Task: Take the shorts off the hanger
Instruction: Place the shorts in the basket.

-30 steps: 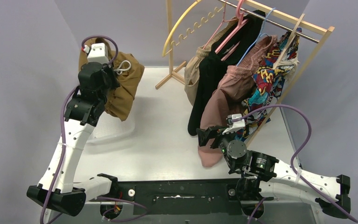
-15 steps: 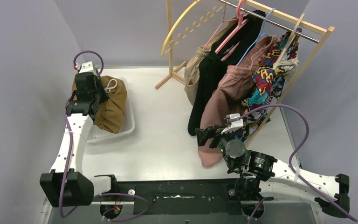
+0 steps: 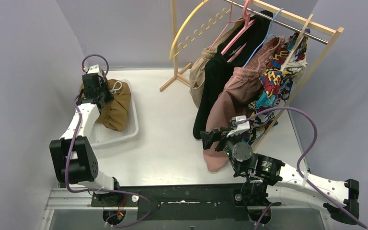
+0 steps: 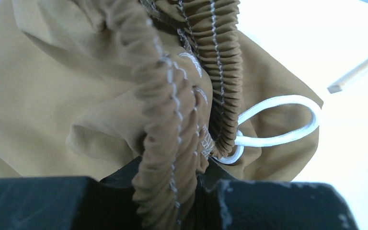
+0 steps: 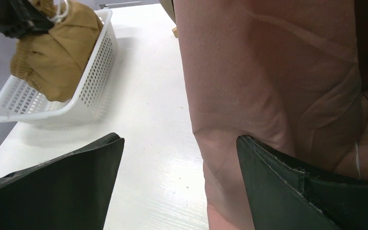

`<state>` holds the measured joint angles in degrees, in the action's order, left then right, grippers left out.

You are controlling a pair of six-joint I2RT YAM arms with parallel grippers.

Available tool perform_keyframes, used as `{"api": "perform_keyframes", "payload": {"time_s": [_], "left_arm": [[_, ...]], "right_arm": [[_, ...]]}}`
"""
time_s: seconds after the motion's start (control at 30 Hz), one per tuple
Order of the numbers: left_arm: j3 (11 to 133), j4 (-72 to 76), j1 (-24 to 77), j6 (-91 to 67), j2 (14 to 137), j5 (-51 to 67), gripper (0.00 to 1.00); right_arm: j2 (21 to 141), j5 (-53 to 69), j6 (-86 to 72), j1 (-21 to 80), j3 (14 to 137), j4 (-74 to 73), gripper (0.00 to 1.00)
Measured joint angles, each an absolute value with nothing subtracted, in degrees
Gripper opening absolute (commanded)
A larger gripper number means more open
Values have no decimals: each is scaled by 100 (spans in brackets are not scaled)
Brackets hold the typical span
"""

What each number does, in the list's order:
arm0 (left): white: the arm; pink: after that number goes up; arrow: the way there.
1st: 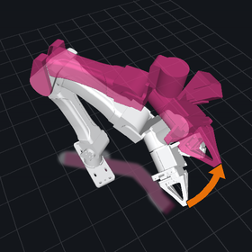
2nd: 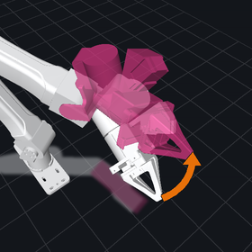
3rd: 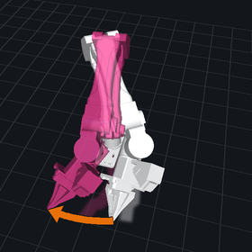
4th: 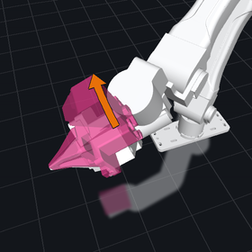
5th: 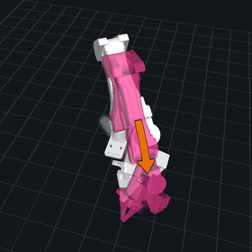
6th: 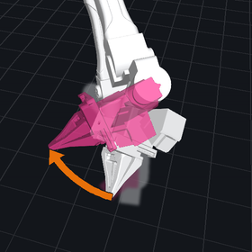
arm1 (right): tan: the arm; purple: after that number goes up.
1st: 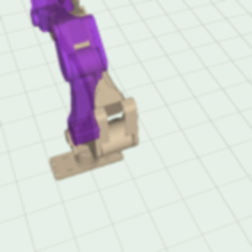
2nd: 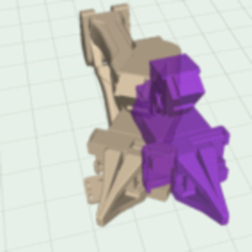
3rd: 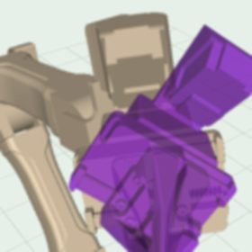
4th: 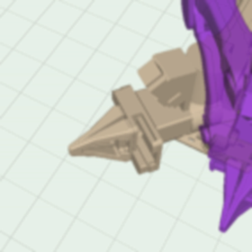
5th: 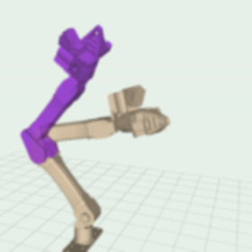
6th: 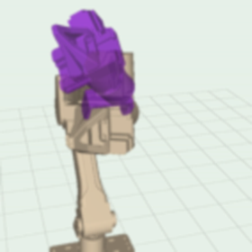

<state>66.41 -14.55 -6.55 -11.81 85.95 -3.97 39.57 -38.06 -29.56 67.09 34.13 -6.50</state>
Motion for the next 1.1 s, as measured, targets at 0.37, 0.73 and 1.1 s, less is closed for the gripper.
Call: {"api": "perform_keyframes", "payload": {"time_s": [0.37, 0.73, 1.1], "left_arm": [[6464, -947, -956, -1726, 10615, 318, 11], [6687, -987, -701, -1702, 10877, 939, 16], [6482, -1643, -51, -1881, 10182, 1433, 54]], "right_arm": [[4198, -3564, -2928, 6678, 4313, -1052, 92], [4174, -3597, -3070, 6678, 4386, -1269, 92], [4160, -3717, -2847, 6672, 4759, -1347, 92]]}}
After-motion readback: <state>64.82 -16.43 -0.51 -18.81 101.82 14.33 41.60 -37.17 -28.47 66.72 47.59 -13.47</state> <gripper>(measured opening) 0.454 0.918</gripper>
